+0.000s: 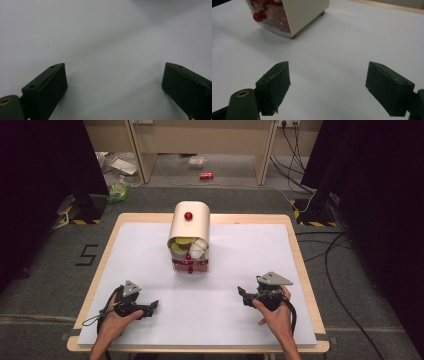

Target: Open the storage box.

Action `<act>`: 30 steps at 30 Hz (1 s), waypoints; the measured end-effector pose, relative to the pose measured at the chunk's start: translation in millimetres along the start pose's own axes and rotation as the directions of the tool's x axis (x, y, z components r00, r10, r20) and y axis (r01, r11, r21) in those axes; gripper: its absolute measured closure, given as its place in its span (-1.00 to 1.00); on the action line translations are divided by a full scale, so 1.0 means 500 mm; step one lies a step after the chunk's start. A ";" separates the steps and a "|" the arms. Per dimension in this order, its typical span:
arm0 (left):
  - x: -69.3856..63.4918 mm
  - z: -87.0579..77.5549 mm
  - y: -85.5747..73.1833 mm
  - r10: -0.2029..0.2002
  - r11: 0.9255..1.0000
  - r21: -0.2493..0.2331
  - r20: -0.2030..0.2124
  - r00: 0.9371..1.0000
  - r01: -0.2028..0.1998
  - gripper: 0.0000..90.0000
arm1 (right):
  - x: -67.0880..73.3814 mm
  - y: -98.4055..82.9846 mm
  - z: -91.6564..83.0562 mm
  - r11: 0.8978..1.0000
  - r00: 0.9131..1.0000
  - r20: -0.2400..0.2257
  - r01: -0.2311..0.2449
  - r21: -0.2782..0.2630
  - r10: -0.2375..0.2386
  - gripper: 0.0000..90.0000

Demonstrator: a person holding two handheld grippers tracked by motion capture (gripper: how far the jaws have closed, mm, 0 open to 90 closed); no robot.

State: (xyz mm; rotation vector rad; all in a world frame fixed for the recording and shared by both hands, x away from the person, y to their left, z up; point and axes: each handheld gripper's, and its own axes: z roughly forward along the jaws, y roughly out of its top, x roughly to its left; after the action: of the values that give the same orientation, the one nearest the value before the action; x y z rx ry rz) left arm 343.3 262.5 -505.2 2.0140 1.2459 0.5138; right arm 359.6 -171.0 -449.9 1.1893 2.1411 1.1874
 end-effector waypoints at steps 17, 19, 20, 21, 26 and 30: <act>0.000 0.000 0.000 -0.001 1.000 0.000 0.001 1.000 0.001 -0.88 | 0.085 0.106 0.029 0.992 0.992 -0.085 0.089 -0.085 -0.096 -0.38; 0.000 0.000 0.000 -0.001 1.000 -0.001 0.001 1.000 0.001 -0.88 | 0.094 0.114 0.033 0.991 0.990 -0.097 0.095 -0.092 -0.103 -0.36; 0.000 0.000 0.000 -0.001 1.000 -0.001 0.001 1.000 0.001 -0.88 | 0.098 0.119 0.034 0.991 0.989 -0.103 0.100 -0.093 -0.110 -0.35; 0.000 0.000 0.000 -0.001 1.000 -0.001 0.001 1.000 0.001 -0.88 | 0.104 0.125 0.037 0.989 0.987 -0.110 0.105 -0.100 -0.116 -0.34; 0.000 0.000 0.000 -0.001 1.000 -0.001 0.001 1.000 0.001 -0.88 | 0.124 0.142 0.046 0.988 0.983 -0.135 0.114 -0.106 -0.128 -0.27; 0.000 0.000 0.000 -0.001 1.000 -0.001 0.001 1.000 0.001 -0.88 | 0.134 0.154 0.052 0.984 0.978 -0.146 0.131 -0.118 -0.148 -0.22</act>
State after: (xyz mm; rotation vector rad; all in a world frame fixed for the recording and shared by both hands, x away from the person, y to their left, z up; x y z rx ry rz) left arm 343.4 262.5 -505.2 2.0124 1.2465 0.5126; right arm 377.8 -81.5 -397.0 0.9116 2.2002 1.3514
